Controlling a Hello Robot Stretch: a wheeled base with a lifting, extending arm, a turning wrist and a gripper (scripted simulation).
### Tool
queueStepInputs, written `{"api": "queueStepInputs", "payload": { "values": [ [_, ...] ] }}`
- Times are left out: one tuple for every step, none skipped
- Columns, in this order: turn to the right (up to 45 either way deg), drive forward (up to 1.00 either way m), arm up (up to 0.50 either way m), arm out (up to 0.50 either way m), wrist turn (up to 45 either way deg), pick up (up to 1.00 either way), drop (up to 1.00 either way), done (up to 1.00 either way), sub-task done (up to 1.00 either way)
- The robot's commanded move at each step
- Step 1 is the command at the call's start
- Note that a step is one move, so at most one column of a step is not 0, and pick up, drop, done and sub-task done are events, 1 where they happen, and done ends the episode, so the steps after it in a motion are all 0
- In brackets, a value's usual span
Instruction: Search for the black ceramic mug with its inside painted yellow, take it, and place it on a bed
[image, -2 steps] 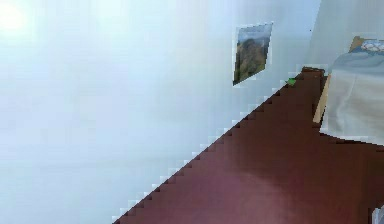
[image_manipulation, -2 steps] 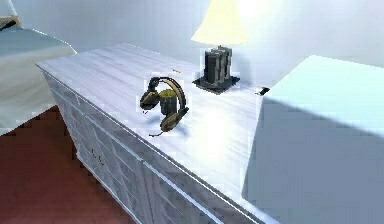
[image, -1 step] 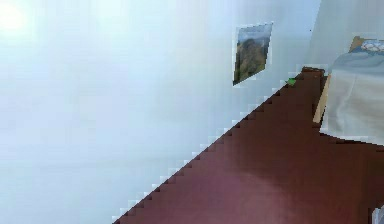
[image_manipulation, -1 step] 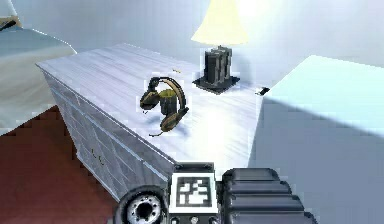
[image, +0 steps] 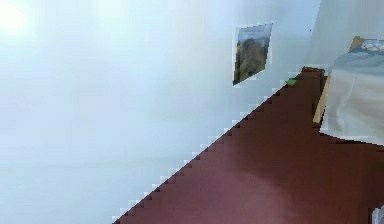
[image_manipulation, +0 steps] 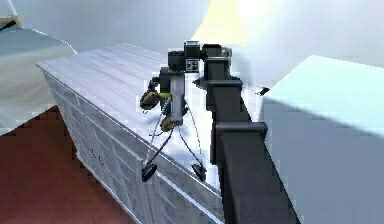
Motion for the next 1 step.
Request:
{"api": "queueStepInputs", "payload": {
  "values": [
    [0.0,0.0,0.0,0.0,45.0,0.0,0.0,0.0,0.0]
  ]
}}
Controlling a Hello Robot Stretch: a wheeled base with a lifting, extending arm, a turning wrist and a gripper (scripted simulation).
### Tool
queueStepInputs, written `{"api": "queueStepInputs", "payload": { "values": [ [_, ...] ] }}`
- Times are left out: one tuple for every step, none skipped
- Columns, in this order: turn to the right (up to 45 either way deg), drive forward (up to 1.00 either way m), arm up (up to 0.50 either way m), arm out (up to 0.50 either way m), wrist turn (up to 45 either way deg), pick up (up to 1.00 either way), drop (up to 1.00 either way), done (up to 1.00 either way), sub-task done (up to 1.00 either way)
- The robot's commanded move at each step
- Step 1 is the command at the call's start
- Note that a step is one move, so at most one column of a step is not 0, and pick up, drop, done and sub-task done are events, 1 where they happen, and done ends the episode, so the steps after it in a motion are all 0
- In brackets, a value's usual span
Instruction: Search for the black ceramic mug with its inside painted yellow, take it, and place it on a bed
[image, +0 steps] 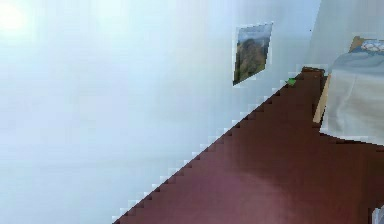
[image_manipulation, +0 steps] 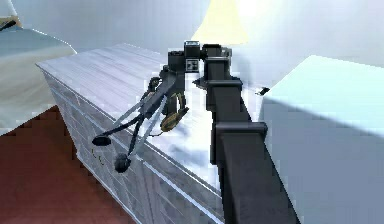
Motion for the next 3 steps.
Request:
{"api": "queueStepInputs", "payload": {
  "values": [
    [0.0,0.0,0.0,0.0,45.0,0.0,0.0,0.0,0.0],
    [0.0,0.0,0.0,0.0,45.0,0.0,0.0,0.0,0.0],
    [0.0,0.0,0.0,0.0,24.0,0.0,0.0,0.0,0.0]
  ]
}}
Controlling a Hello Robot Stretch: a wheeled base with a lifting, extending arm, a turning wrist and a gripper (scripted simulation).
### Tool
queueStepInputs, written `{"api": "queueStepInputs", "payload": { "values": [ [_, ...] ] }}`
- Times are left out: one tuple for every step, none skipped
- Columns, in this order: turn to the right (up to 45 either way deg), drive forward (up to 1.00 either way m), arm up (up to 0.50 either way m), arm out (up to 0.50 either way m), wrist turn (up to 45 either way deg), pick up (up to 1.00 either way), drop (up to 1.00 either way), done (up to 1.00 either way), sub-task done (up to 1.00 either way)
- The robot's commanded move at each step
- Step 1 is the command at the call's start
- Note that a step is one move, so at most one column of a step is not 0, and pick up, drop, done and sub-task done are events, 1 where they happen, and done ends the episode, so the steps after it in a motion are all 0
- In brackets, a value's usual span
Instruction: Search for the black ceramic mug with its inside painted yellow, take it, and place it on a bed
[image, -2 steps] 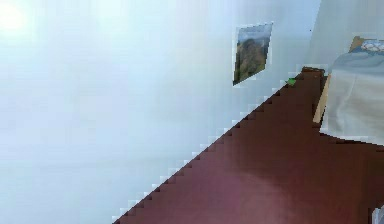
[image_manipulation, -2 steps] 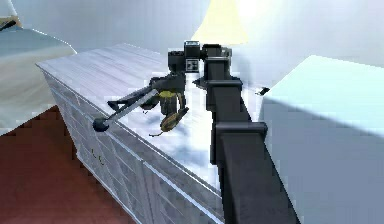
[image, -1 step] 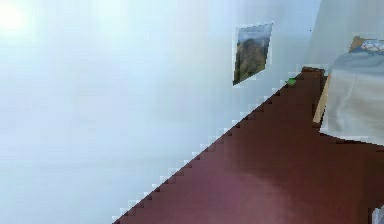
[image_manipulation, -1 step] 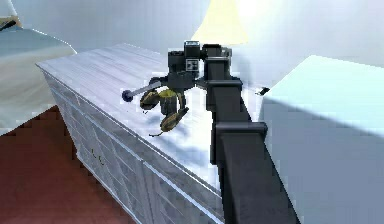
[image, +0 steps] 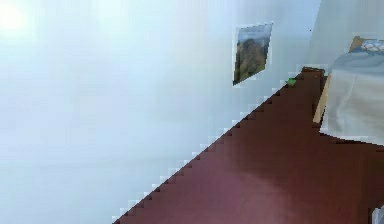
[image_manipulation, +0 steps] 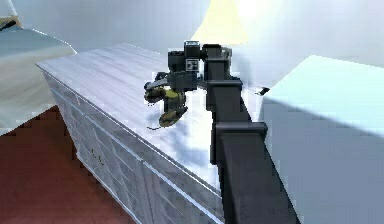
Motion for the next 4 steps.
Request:
{"api": "queueStepInputs", "payload": {
  "values": [
    [0.0,0.0,0.0,0.0,3.0,0.0,0.0,0.0,0.0],
    [0.0,0.0,-0.08,0.0,0.0,0.0,0.0,0.0,0.0],
    [0.0,0.0,0.0,0.0,0.0,1.0,0.0,0.0,0.0],
    [0.0,0.0,0.08,0.0,0.0,0.0,0.0,0.0,0.0]
  ]
}}
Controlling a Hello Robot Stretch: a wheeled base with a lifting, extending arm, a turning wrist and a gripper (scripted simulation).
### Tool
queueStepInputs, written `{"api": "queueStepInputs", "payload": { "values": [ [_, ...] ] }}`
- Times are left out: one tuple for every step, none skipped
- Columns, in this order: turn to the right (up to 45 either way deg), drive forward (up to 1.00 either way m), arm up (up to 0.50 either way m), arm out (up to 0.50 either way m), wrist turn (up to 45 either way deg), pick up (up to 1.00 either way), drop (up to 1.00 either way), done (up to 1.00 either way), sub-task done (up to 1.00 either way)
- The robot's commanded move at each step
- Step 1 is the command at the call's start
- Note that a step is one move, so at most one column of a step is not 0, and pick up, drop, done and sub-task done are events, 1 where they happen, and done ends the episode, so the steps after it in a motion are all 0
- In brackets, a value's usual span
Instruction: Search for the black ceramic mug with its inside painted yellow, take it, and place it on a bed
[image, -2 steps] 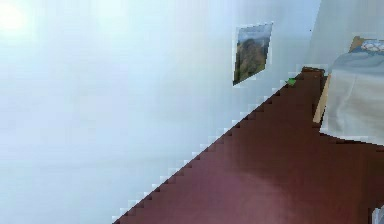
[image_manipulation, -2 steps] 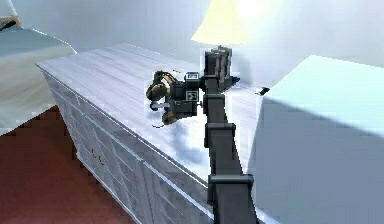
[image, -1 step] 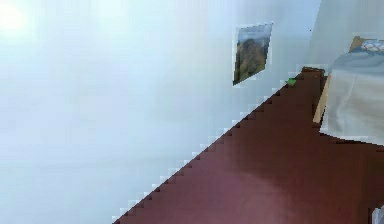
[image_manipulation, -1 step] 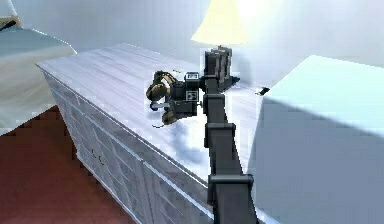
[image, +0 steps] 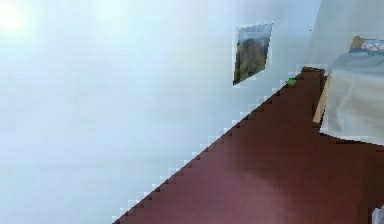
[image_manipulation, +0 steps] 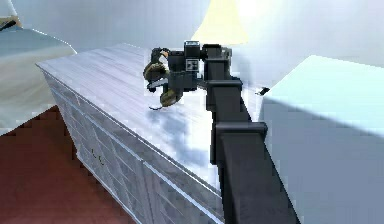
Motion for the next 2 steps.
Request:
{"api": "queueStepInputs", "payload": {
  "values": [
    [0.0,0.0,0.0,0.0,-45.0,0.0,0.0,0.0,0.0],
    [0.0,0.0,0.0,0.0,-45.0,0.0,0.0,0.0,0.0]
  ]
}}
